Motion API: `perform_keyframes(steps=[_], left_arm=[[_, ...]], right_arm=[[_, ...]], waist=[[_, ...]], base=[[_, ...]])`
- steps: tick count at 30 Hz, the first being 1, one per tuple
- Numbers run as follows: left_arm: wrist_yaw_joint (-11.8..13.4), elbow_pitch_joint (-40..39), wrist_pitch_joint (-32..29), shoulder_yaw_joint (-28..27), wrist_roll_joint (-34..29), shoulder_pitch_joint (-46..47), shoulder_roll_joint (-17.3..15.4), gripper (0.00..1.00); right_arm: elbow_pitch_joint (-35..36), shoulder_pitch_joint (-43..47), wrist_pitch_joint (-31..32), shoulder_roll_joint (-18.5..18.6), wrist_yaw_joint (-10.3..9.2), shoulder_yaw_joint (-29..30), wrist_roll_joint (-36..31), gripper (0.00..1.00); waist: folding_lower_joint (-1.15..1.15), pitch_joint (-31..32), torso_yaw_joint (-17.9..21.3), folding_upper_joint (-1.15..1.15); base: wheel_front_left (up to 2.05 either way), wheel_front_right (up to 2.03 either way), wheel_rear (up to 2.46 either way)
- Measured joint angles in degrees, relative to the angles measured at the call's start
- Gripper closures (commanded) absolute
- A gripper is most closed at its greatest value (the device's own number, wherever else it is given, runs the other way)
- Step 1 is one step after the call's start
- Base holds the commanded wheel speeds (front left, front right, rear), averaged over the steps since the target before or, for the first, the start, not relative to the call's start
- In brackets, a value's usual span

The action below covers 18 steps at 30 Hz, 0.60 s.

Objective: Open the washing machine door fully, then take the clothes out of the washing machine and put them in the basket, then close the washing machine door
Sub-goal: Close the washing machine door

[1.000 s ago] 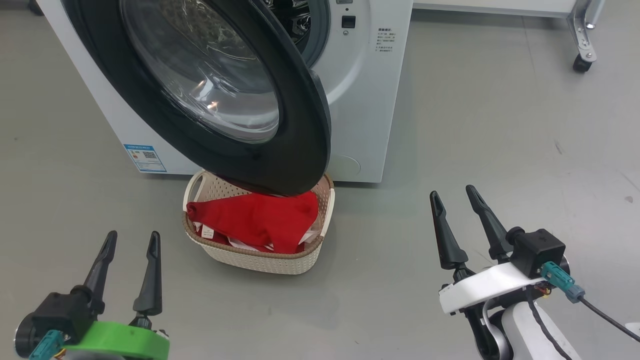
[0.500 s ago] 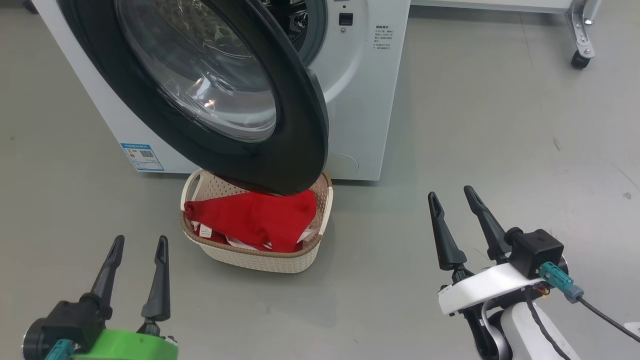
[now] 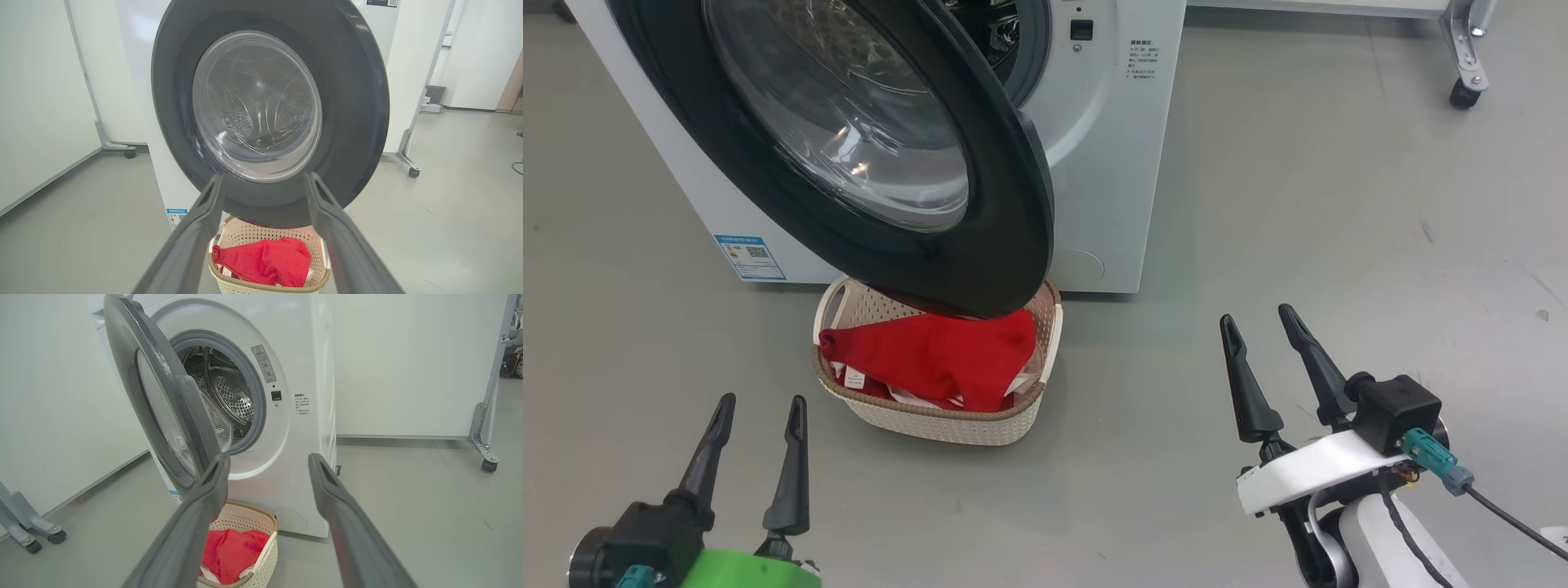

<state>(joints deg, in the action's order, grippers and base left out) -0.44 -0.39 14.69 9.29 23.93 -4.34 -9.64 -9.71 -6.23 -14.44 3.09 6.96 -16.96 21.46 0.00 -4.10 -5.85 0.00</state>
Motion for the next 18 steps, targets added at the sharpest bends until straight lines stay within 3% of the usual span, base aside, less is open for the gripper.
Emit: perform_keyframes(steps=[18], left_arm=[[-1.9, -0.1, 0.0, -1.3, -2.0, -0.6, 1.6, 0.0]], right_arm=[[0.2, 0.0, 0.0, 0.0, 0.01, 0.1, 0.0, 0.0]], waist=[[0.0, -0.5, 0.0, 0.0]], base=[[0.0, 0.0, 0.0]])
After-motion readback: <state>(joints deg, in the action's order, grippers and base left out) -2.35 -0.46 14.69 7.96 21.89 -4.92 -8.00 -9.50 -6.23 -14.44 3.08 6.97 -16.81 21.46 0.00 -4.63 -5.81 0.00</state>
